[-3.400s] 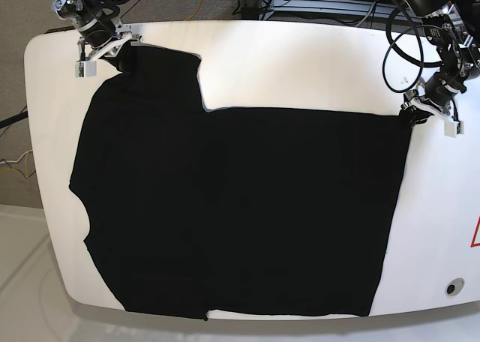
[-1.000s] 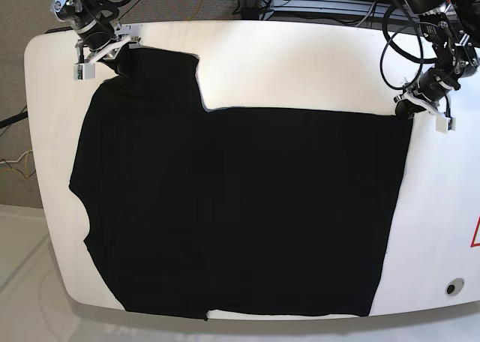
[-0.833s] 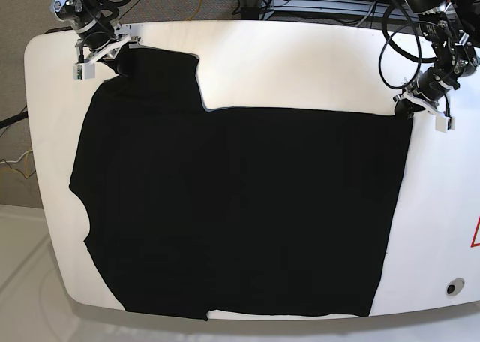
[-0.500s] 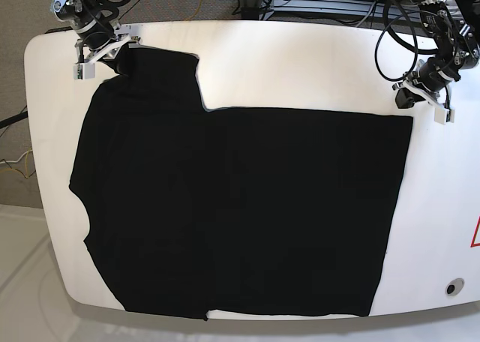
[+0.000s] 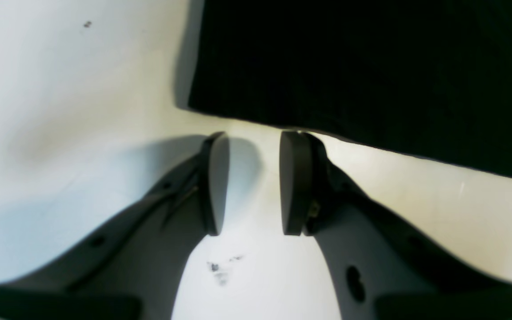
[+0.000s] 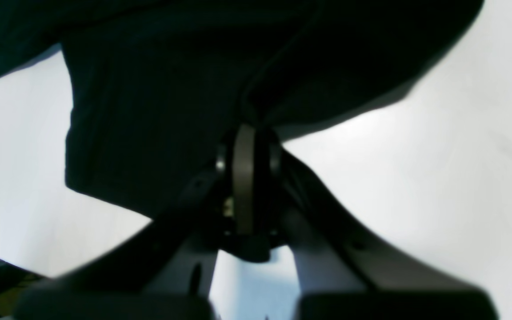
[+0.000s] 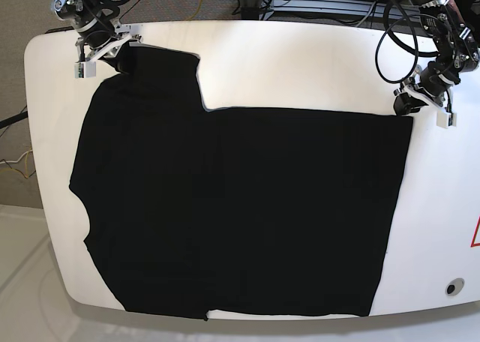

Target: Fold the T-shirt properly

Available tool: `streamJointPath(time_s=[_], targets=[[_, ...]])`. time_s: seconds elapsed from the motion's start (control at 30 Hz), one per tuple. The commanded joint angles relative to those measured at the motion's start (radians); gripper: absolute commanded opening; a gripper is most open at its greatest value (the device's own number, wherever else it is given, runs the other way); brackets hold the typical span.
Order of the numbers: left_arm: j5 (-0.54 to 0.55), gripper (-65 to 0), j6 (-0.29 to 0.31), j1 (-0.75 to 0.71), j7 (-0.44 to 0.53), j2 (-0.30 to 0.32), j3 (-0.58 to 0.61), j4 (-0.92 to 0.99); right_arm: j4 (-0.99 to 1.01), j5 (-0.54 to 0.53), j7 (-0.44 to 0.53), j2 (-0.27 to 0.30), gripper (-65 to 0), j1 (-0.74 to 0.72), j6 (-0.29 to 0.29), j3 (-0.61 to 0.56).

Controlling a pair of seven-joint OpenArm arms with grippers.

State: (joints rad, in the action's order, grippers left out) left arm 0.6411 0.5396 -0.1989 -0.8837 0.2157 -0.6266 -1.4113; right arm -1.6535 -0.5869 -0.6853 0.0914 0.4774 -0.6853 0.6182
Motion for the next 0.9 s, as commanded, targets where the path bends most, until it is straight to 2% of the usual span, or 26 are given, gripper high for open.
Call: streamJointPath(time_s=[0.0,0.4,0.73,0.87], targets=[[0.012,-49.7,0.006,-0.007,-0.018,-0.019,-0.009,0.0,0.003,0.0,-0.003,-0.003,-62.6,-0.006,-0.001,-0.004],[0.013,-49.7,0.004,-0.009,-0.018,-0.031,-0.011,-0.007,0.003,0.0,-0.003,-0.006,-62.6,-0.019,-0.001,-0.008],[0.013,-49.7,0.006,-0.009,-0.018,0.011,-0.014,-0.018,0.003,0.008,-0.003,-0.018,-62.6,-0.021,-0.001,-0.01],[0.013,-49.4,0.006,-0.011,-0.018,0.021,-0.043,-0.078,0.003,0.008,-0.003,-0.018,-62.6,-0.021,-0.001,-0.01]])
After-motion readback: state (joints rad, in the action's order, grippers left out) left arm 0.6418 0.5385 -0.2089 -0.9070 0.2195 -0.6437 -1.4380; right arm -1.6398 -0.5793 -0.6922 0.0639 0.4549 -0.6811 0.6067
